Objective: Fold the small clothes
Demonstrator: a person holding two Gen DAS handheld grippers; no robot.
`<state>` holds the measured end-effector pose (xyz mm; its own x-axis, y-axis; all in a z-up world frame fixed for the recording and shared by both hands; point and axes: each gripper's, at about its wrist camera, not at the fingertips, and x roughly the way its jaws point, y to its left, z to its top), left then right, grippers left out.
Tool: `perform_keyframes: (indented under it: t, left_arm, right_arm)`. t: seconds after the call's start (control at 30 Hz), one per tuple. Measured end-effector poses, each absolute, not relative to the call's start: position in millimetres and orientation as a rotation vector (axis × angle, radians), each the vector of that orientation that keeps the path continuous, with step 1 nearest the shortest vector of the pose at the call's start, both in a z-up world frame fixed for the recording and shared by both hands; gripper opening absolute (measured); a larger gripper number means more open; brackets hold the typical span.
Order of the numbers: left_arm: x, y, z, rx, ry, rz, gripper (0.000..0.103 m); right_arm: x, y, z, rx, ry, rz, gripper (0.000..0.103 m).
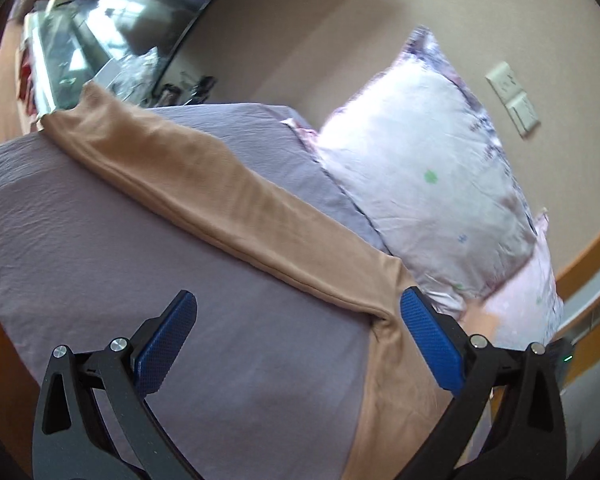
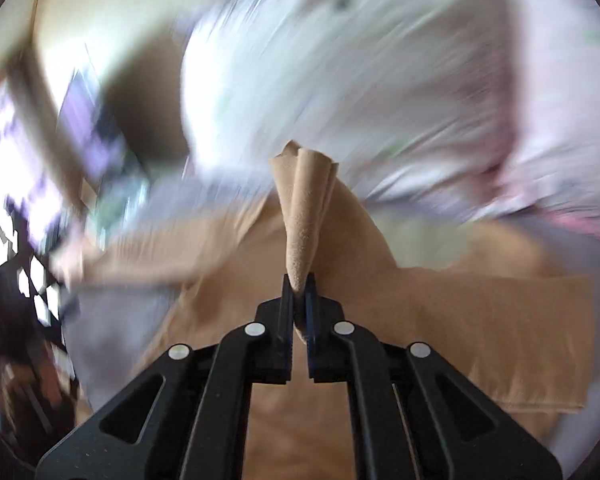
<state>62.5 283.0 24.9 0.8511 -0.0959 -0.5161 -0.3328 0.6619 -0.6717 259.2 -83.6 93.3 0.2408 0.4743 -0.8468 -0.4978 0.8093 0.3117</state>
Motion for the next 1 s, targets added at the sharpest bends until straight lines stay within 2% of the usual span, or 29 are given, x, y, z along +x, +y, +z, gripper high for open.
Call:
perform_keyframes:
  t: [0.07,0.13,0.2,0.23,0.3,0.4,0.47,0.53,0.57,0.67,0.7,0.73,0.8,0.87,1.0]
  left_arm:
    - [63,295,20,-0.88,0.567,0.169,0.102]
    - [63,306,17,-0.898,0.573,0.191,0.102]
    - [63,317,15,-0.915,0.578,0.218,0.102]
    - [65,323,15,-0.928,0.58,0.227,0.102]
    - [70,335,11,-0.975,0.597,0.256,0.101]
    - [73,350,4,-1.031,0.624,0.293,0.093]
    - [73,360,3,-1.068,0.622,0.319,0.088]
    - [76,369,1,-1.106,0.616,0.334,0.085]
    - [77,375,0,-1.128,0.609,0.341,0.084]
    - [83,389,-1,-1.163,0.636,0.383,0.068]
    - [85,391,-1,-1.166,0.657,0.405,0.052]
    - [86,393,-2,-1.168,0.677,0.422,0.031]
    - [88,399,-10,-1.172,0.724,0.444,0.006]
    - [94,396,-3,-1.118,0.738,0.452,0.005]
    - [133,339,60,-0.845,0.665,0.337,0.004]
  right_arm:
    - [261,-61,76,-0.031,1.176,0.694,0.016]
    - [267,-46,68,-0.005,1.179,0.703,0.038]
    - [272,-41,59,0.039,1.223,0.708,0.038]
    - [274,-31,42,0.029,1.311,0.729,0.038]
    - [254,-29,46,0.019,1.275,0.737,0.04]
    - [246,-42,53,0.133,1.294,0.771,0.041]
    - [244,-55,62,0.164,1.255,0.764,0.045]
    - [239,-67,70,0.207,1.218,0.774,0.055]
    - [238,-75,75,0.225,1.205,0.782,0.057]
    - [236,-95,95,0.261,1.169,0.798,0.061]
    - [236,-100,101,0.27,1.155,0.8,0.063]
    - [234,-110,107,0.285,1.132,0.798,0.065]
    - [232,-132,121,0.309,1.087,0.782,0.068]
    - [229,-157,133,0.325,1.03,0.745,0.07]
    - [230,-202,149,0.335,0.934,0.636,0.072]
